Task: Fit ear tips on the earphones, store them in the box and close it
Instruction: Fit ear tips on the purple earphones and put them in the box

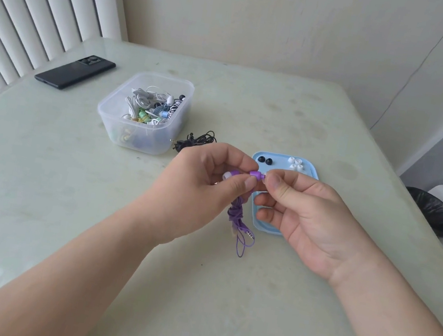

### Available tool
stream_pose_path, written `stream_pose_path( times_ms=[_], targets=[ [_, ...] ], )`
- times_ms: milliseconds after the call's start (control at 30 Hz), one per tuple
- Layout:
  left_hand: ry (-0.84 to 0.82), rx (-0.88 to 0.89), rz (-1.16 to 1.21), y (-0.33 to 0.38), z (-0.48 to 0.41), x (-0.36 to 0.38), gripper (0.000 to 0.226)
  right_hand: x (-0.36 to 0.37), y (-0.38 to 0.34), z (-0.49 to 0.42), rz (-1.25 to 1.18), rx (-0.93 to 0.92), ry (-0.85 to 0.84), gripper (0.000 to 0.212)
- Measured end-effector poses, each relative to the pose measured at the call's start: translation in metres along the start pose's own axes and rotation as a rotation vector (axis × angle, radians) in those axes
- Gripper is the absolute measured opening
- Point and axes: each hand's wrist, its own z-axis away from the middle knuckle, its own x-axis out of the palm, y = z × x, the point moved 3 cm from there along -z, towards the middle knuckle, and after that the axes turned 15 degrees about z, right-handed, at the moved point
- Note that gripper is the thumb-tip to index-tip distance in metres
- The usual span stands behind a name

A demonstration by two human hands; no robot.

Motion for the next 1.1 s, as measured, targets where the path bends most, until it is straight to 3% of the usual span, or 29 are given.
stream_pose_path(
  times_ms=[433, 900, 1100],
  targets=[
    [0.045, 0.042, -0.059, -0.0011, 0.0013, 0.0039, 0.004, 0.0014, 0.0016, -0.0011, 0.043, -0.046, -0.006, 0.014],
    [0.094, 0.049, -0.124, -0.0025, 0.0032, 0.0082, 0.004, -0.0027, 0.0071, -0.0038, 0.18, -0.177, 0.181, 0.008],
    [0.126, 0.071, -0.142, -0.0023, 0.0044, 0.0093, 0.005, -0.0022, 0.007, -0.0035, 0.189, -0.186, 0.17, 0.007]
  ],
)
